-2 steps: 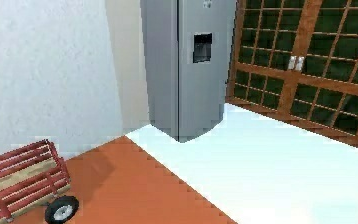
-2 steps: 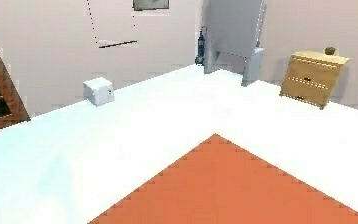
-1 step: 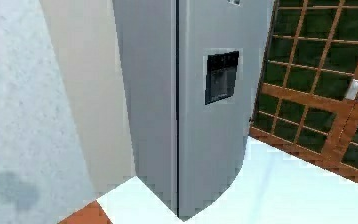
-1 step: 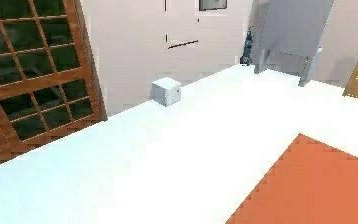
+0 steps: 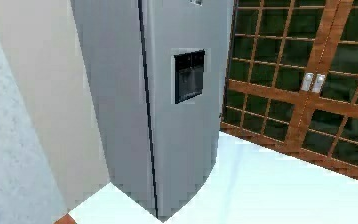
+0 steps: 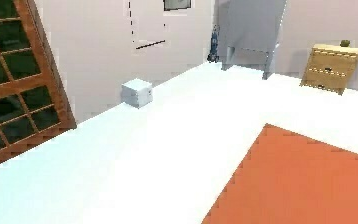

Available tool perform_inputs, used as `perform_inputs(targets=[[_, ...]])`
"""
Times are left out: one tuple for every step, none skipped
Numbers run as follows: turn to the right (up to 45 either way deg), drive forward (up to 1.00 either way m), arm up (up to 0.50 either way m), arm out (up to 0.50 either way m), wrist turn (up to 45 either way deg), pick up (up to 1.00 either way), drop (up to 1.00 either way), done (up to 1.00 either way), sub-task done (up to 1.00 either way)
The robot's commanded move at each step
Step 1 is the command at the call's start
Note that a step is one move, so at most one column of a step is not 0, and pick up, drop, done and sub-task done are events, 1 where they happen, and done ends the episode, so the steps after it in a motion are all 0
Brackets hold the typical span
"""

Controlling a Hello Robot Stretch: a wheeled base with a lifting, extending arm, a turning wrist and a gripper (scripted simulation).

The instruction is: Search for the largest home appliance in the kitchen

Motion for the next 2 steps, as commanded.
perform_inputs(targets=[[0.0,0.25,0.0,0.0,0.0,0.0,0.0,0.0,0.0],[0.0,0.0,0.0,0.0,0.0,0.0,0.0,1.0,0.0]])
